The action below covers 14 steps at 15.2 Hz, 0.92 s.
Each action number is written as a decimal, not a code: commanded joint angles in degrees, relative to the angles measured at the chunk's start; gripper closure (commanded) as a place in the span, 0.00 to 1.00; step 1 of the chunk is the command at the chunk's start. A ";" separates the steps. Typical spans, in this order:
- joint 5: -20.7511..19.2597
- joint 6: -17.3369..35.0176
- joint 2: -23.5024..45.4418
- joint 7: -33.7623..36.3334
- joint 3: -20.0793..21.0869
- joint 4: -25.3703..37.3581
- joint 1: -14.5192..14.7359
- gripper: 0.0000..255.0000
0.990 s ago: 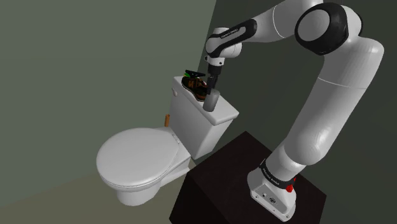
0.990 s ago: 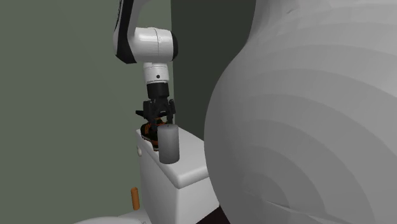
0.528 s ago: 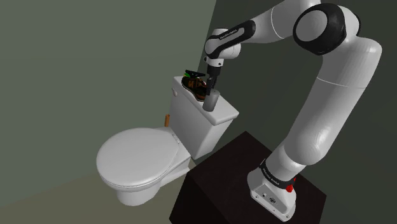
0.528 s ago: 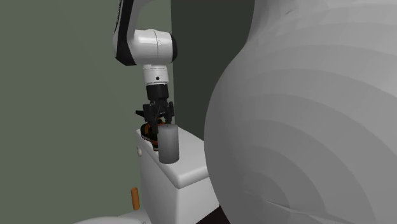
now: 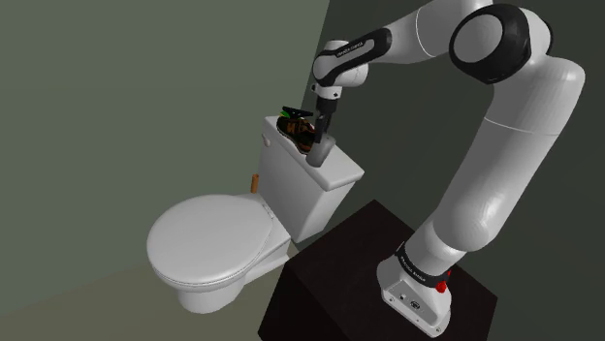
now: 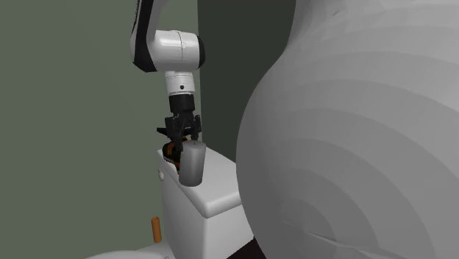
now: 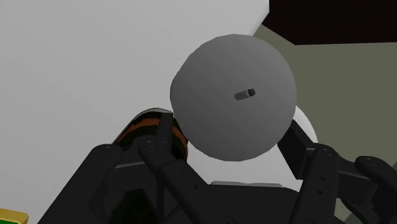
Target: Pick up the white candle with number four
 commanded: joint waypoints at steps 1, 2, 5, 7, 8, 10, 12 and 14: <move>-0.20 -1.28 -0.90 0.07 -0.07 0.40 0.02 1.00; -0.29 -1.97 -1.31 0.12 -0.10 0.69 0.04 1.00; -0.55 -4.05 -2.46 0.27 -0.15 1.63 0.10 1.00; -0.70 -5.45 -3.18 0.35 -0.18 2.33 0.14 1.00; -0.78 -6.15 -3.52 0.40 -0.19 2.69 0.15 1.00; -0.91 -7.56 -4.17 0.47 -0.22 3.46 0.19 1.00; -1.04 -8.98 -4.78 0.55 -0.24 4.29 0.21 1.00; -1.05 -9.08 -4.83 0.55 -0.24 4.35 0.21 1.00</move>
